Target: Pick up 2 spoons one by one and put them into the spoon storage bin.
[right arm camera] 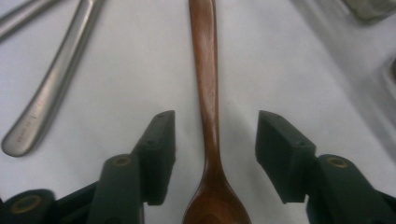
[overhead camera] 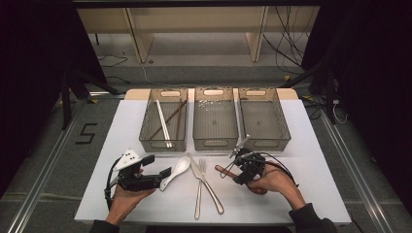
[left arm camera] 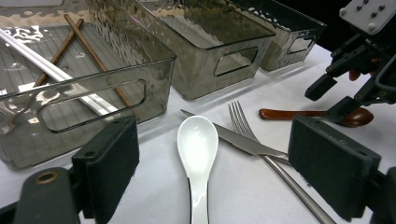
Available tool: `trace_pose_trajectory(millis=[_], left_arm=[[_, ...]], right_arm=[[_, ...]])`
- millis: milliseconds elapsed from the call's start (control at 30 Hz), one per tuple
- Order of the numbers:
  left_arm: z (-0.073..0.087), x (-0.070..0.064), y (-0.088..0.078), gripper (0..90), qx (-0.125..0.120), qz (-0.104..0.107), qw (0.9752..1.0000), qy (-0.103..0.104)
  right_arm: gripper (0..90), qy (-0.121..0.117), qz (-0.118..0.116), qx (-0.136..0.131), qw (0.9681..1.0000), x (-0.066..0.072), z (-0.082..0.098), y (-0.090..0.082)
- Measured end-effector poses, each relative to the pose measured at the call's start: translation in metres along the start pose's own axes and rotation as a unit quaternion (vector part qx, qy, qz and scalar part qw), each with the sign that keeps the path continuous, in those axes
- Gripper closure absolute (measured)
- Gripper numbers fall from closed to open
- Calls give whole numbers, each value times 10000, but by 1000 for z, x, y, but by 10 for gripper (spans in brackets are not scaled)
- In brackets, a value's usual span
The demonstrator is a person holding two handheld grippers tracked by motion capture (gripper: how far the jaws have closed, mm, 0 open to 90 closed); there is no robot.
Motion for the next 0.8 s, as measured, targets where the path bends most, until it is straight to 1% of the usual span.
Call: trace_pose_trajectory(millis=[33,133,233,300,400,433,467,533,667,700,800], left_arm=[[0,0,0,162,3,-1,10000,11],[-1,-1,1,162,21,6,10000,28],[-1,-2,2,162,34,3,10000,79],[0,-3,1,162,49,-2,9999,91],[-1,-4,1,162,17,-14,10000,66],[-1,-4,1,162,8,-9,10000,66],[0,-4,1,162,31,-1,10000,82],[1,-4,0,162,42,7,9999,114],[0,-1,-2,162,-6,-7,10000,59],[0,-1,-2,162,-8,-2,10000,60],[1,-2,-2,162,10,11,10000,98]], right_arm=[[532,35,-25,61,10000,1,1,1],[578,-123,-8,113,9999,0,3,5],[609,-131,-31,189,9997,1,6,5],[630,-234,-36,192,9995,-1,6,7],[657,-198,-43,233,9995,-1,7,8],[664,-222,-47,283,9993,-1,8,9],[673,-235,-20,249,9994,-1,8,10],[705,-257,12,287,9993,-2,8,9],[737,-279,62,369,9989,-1,8,9],[748,-352,65,365,9987,-1,7,10],[768,-360,53,414,9985,0,7,10]])
Point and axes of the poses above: each handheld gripper's, and its own axes: y roughly forward along the jaws, z roughly out of its underside, x roughly to its left, the point moved 10 cm from there along y, roughly forward along the jaws, and after that the axes turned 1 degree about z, right-handed, at the moved point
